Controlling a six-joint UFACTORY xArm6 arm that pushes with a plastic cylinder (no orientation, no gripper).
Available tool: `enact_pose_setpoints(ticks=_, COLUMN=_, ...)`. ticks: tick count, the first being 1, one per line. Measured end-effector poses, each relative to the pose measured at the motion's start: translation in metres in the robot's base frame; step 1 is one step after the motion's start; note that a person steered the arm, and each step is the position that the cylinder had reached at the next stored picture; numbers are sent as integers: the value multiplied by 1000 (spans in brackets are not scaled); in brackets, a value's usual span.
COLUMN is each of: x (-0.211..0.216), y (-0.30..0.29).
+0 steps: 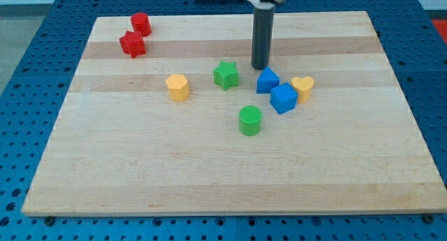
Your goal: Move the green star towards the red star
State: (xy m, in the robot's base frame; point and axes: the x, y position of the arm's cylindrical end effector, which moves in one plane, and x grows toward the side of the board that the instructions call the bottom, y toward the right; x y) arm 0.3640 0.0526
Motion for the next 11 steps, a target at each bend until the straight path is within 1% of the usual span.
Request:
enact_pose_setpoints(ticks=1, x=44, y=-2)
enact_pose_setpoints(ticks=2, x=65, y=-21)
enact_pose_setpoints(ticks=3, x=57, y=-36)
enact_pose_setpoints(ticks=5, x=12, y=-65)
enact_pose_setpoints(ticks=6, x=-3, y=-87)
enact_pose_setpoints(ticks=7, x=-18, y=-93)
enact_pose_setpoints(ticks=11, x=-85, y=-85)
